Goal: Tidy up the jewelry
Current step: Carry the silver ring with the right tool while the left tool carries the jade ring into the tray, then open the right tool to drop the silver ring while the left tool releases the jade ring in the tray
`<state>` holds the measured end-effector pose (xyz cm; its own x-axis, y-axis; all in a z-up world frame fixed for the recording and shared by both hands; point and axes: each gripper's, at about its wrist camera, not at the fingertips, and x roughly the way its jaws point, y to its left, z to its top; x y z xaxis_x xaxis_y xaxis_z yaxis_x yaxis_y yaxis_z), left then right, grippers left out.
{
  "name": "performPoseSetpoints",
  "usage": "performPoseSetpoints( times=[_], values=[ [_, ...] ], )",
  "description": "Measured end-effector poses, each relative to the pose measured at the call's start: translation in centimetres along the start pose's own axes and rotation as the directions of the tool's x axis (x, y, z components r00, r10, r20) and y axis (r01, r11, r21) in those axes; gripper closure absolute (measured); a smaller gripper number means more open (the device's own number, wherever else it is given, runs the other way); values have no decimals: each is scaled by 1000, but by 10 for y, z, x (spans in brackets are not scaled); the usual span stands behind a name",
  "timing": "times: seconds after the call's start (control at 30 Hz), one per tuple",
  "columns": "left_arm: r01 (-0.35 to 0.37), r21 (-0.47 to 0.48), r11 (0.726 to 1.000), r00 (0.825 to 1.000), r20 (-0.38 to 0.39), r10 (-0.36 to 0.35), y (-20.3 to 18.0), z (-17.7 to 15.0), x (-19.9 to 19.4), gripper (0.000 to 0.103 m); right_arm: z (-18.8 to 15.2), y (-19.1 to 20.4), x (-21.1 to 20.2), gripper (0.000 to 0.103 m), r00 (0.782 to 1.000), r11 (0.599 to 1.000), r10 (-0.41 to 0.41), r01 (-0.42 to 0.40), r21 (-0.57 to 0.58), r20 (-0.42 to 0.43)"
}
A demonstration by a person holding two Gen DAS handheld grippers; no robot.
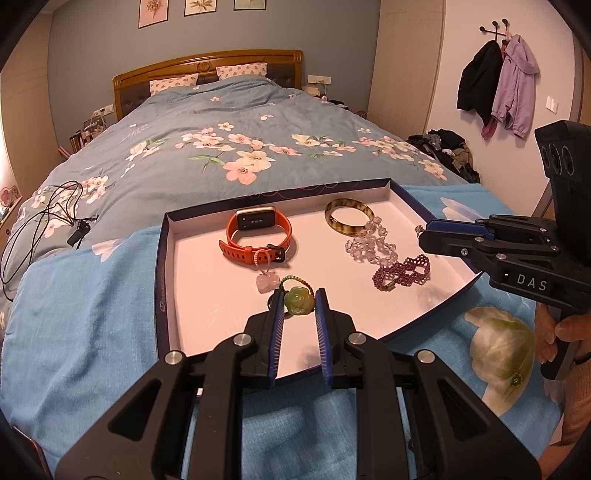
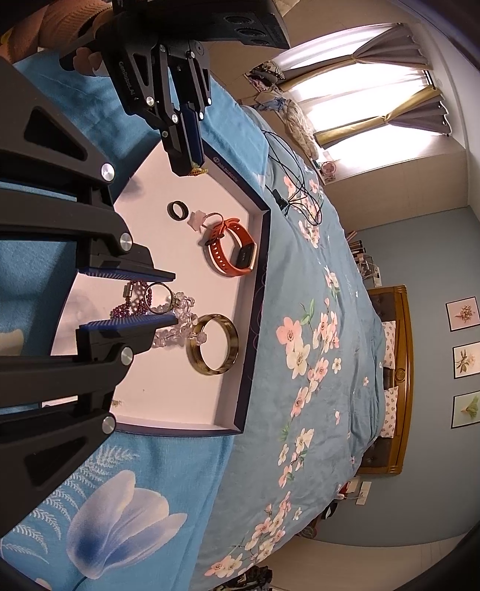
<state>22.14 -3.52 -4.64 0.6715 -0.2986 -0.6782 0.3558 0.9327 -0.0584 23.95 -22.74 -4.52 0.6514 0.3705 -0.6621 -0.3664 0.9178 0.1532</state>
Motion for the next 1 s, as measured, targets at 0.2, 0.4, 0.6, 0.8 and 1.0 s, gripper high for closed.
performPoseSetpoints(
  times=[0.2,0.4,0.6,0.8,1.0],
  values=[
    [-9,-3,1000,1000,-12,9,2,0,7,86,1,-2,3,87,1000,1000,-5,5,0,-8],
    [-13,-5,1000,999,-30,12,3,0,15,86,2,-5,8,87,1000,1000,-12,12,0,-20],
    [-14,-4,1000,999,-40,14,2,0,18,86,3,-5,12,87,999,1000,-20,20,-8,-33],
    [-17,-3,1000,999,-42,17,1,1,20,86,5,-5,16,87,999,1000,-22,21,-13,-43],
    [-19,-2,1000,998,-52,19,2,1,23,86,4,-6,22,87,998,1000,-25,24,-17,-60]
  ],
)
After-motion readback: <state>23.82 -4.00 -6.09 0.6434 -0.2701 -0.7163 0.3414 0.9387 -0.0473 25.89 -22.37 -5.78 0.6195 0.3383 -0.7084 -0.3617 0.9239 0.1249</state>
